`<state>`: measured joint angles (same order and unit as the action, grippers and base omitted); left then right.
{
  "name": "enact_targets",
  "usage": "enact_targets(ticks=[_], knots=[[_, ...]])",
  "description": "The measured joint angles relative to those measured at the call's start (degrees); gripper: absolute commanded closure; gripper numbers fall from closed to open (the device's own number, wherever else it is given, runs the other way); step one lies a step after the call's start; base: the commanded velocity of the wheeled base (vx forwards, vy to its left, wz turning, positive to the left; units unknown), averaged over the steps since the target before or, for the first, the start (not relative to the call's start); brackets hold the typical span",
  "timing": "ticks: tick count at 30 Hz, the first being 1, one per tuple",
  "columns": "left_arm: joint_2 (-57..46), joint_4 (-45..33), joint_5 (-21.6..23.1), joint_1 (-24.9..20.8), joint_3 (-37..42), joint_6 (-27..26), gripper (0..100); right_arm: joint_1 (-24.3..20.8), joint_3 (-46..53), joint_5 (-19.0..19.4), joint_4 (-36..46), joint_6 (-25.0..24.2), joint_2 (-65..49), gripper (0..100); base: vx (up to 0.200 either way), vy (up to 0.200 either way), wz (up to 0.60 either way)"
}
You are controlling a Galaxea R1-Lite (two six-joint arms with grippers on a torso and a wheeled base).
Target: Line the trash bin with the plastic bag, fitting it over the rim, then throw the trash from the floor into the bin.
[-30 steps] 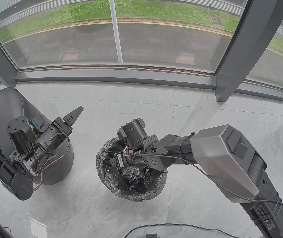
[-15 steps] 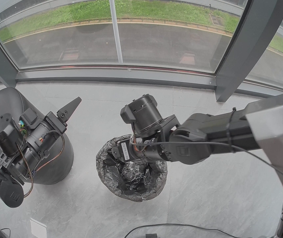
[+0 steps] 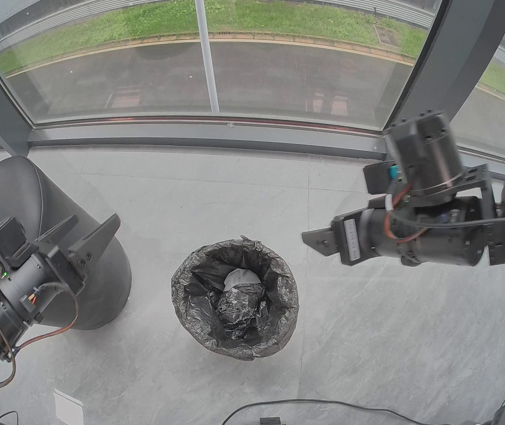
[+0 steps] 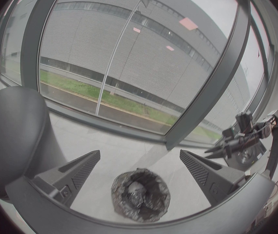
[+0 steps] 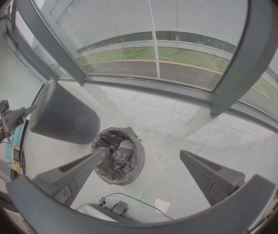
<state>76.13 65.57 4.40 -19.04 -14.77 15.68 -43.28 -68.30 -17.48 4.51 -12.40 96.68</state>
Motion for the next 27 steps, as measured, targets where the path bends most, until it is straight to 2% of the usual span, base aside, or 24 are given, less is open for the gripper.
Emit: enact_targets(ticks=[8, 16, 27], knots=[[-20.32, -31.23, -1.1, 0.61, -2.0, -3.54, 0, 8.56, 12.79, -0.09, -3.5, 3.18, -18.32, 0, 0.0, 0.0, 0.0], [-40.13, -54.47, -1.5, 2.71, -6.0, -4.82, 0, 19.74, 22.69, -0.3, -4.13, 8.98, -41.45, 0, 0.0, 0.0, 0.0], [-56.71, -67.71, -1.29, 8.57, -7.0, -6.05, 0, 28.93, 32.63, -1.37, 3.78, 17.24, -70.91, 0, 0.0, 0.0, 0.0]])
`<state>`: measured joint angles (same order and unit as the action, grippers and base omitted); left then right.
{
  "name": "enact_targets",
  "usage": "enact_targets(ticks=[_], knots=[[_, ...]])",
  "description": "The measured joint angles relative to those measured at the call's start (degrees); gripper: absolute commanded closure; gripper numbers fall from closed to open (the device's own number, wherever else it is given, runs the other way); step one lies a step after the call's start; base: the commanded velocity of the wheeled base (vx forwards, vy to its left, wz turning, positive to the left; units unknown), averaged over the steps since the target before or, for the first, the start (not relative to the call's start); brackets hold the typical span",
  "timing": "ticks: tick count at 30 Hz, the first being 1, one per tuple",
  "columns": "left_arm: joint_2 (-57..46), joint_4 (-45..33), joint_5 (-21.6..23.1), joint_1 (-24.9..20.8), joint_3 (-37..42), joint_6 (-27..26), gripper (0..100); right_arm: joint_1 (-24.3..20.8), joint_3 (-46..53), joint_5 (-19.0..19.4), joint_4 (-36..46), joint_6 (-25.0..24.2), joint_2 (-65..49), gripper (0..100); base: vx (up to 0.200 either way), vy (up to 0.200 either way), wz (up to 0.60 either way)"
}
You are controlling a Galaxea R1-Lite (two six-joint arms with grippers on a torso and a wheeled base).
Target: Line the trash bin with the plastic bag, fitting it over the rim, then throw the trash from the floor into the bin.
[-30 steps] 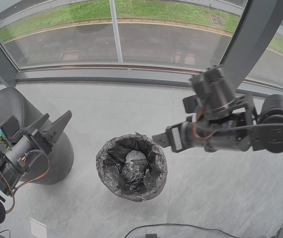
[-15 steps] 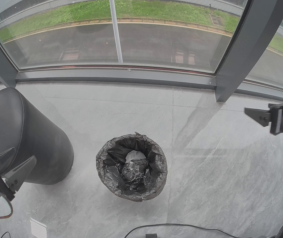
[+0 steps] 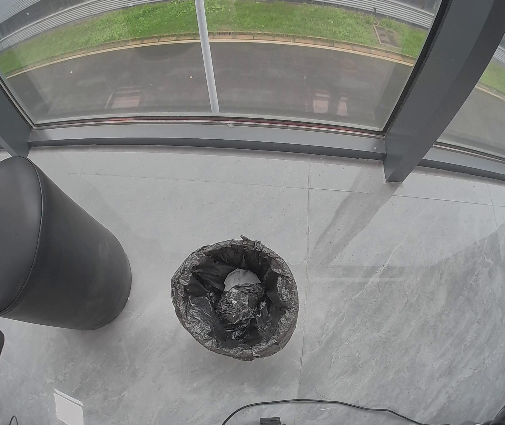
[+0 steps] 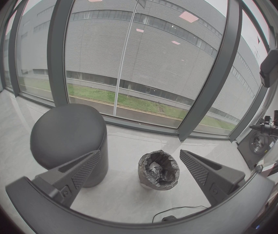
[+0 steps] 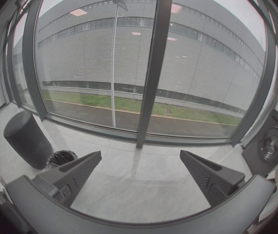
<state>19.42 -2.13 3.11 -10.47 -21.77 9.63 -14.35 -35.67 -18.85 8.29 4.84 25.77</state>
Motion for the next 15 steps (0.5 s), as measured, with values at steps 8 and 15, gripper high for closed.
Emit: enact_targets(ticks=[8, 15], knots=[[-12.4, -5.47, 0.79, 7.41, 6.27, -2.82, 0, 5.62, 10.12, -3.02, 4.29, 2.33, -15.75, 0, 0.0, 0.0, 0.0], [-17.16, -6.01, -0.6, 10.01, 11.19, -4.88, 0, 11.41, 13.54, -2.85, 4.32, 2.18, -20.78, 0, 0.0, 0.0, 0.0]])
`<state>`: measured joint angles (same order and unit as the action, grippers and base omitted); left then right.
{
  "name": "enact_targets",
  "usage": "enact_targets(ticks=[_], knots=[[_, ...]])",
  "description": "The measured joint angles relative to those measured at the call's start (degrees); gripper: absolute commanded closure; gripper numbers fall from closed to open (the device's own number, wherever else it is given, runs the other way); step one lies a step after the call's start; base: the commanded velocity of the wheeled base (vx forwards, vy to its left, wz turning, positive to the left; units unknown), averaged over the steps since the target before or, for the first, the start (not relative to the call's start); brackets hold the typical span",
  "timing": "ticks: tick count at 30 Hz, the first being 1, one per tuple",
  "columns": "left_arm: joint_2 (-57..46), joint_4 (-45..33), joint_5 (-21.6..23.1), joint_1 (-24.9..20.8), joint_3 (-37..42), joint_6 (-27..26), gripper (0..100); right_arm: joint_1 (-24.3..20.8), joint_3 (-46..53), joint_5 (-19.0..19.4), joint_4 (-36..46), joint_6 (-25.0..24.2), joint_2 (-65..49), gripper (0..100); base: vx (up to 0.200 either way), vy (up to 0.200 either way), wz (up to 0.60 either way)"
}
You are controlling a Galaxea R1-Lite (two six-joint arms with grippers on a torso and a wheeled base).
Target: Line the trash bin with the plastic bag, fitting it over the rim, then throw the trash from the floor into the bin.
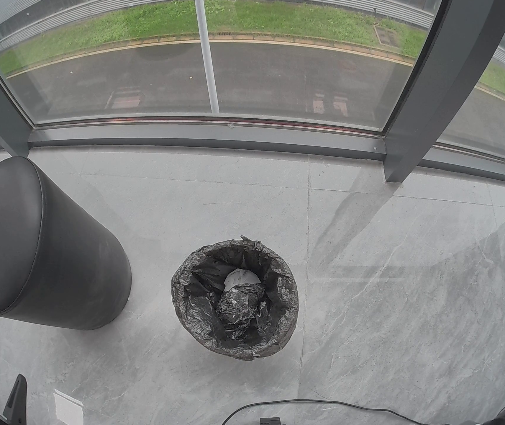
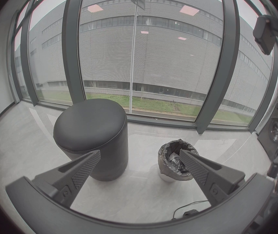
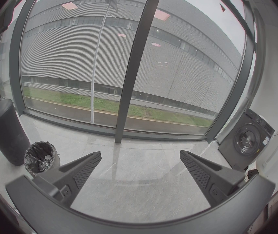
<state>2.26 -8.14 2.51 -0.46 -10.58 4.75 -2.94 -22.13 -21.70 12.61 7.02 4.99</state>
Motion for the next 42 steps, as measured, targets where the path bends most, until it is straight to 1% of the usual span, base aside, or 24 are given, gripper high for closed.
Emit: enact_targets(ticks=[4, 7, 10, 13, 17, 21, 24, 26, 28, 31, 35, 40, 42], knots=[[-0.94, 2.21, -0.88, 0.3, 2.71, -3.83, 0, 2.26, 0.66, 0.44, -0.12, 0.37, -2.51, 0, 0.0, 0.0, 0.0], [-1.27, 7.44, -2.24, 0.35, 6.03, -6.36, 0, 2.73, 1.51, 0.6, -0.23, 0.39, -3.39, 0, 0.0, 0.0, 0.0], [-1.44, 11.34, -4.36, 0.37, 8.33, -7.33, 0, 3.01, 3.55, 0.9, -0.67, 0.11, -3.86, 0, 0.0, 0.0, 0.0], [-1.52, 12.13, -5.73, 0.35, 9.13, -6.99, 0, 3.12, 6.19, 1.23, -1.74, -0.33, -4.13, 0, 0.0, 0.0, 0.0], [-1.6, 12.32, -6.25, 0.33, 9.42, -4.75, 0, 3.15, 11.72, 1.56, -5.8, -0.46, -4.3, 0, 0.0, 0.0, 0.0], [-1.62, 12.35, -6.8, 0.3, 9.53, -2.71, 0, 3.12, 17.27, 2.29, -13.2, -0.62, -4.35, 0, 0.0, 0.0, 0.0], [-1.62, 12.15, -6.94, 0.28, 9.59, -0.51, 0, 3.12, 19.81, 4.19, -15.99, -1.19, -4.36, 0, 0.0, 0.0, 0.0], [-1.62, 12.13, -6.83, 0.28, 9.59, -0.22, 0, 3.12, 20.39, 5.42, -16.3, -2.38, -4.36, 0, 0.0, 0.0, 0.0], [-1.62, 12.11, -6.21, 0.28, 9.59, -0.55, 0, 3.12, 20.76, 6.66, -16.32, -3.5, -4.36, 0, 0.0, 0.0, 0.0], [-1.62, 11.26, -4.56, 0.28, 9.59, -2.08, 0, 3.12, 21.0, 7.64, -16.27, -3.83, -4.36, 0, 0.0, 0.0, 0.0], [-1.6, 8.03, -3.16, 0.28, 9.59, -3.72, 0, 3.12, 21.11, 9.61, -15.93, -4.32, -4.36, 0, 0.0, 0.0, 0.0], [-1.57, 8.61, -2.67, 0.28, 9.57, -4.02, 0, 3.12, 21.11, 17.1, -15.77, -7.59, -4.35, 0, 0.0, 0.0, 0.0], [-1.57, 8.85, -2.67, 0.28, 9.57, -4.0, 0, 3.12, 21.11, 17.87, -15.73, -7.89, -4.35, 0, 0.0, 0.0, 0.0]])
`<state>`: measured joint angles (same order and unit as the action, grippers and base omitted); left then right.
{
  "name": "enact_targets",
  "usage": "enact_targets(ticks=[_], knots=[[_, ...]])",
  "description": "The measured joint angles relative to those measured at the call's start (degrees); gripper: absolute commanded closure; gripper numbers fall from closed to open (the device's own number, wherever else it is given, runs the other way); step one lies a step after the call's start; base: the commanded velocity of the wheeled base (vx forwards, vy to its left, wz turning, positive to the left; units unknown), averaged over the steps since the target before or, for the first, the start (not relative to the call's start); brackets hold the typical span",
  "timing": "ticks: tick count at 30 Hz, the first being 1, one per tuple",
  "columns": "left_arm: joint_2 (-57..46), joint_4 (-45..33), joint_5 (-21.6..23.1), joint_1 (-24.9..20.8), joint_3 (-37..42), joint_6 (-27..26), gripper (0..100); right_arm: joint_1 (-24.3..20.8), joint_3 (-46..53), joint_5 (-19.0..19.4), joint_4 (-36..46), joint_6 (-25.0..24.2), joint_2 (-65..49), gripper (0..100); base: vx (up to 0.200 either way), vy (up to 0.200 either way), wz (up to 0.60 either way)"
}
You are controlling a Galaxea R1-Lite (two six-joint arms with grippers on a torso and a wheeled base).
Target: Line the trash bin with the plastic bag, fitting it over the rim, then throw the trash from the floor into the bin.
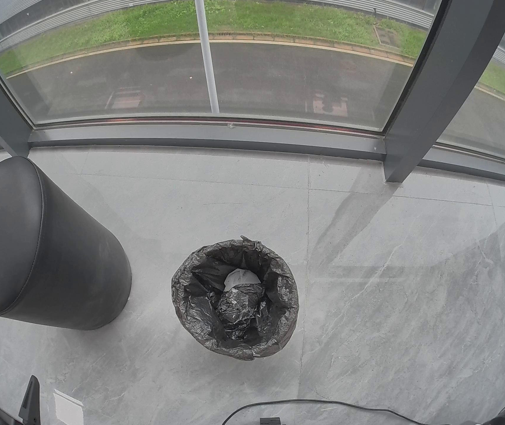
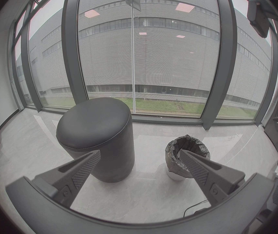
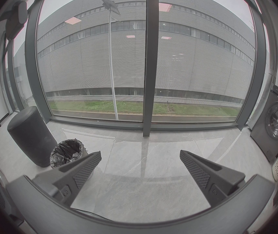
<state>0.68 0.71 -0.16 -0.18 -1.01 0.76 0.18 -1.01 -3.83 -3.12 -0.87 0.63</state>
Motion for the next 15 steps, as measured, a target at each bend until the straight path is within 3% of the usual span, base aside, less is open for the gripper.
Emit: enact_targets(ticks=[8, 15], knots=[[0.02, 0.63, -1.84, 0.0, 0.0, 2.04, 0, 0.0, 0.0, -0.6, 1.05, -0.28, 0.02, 0, 0.0, 0.0, 0.0], [0.06, 0.4, -1.76, 0.0, 0.0, 1.45, 0, -0.05, 0.0, 3.1, 3.17, 1.77, 0.07, 0, 0.0, 0.0, 0.0]])
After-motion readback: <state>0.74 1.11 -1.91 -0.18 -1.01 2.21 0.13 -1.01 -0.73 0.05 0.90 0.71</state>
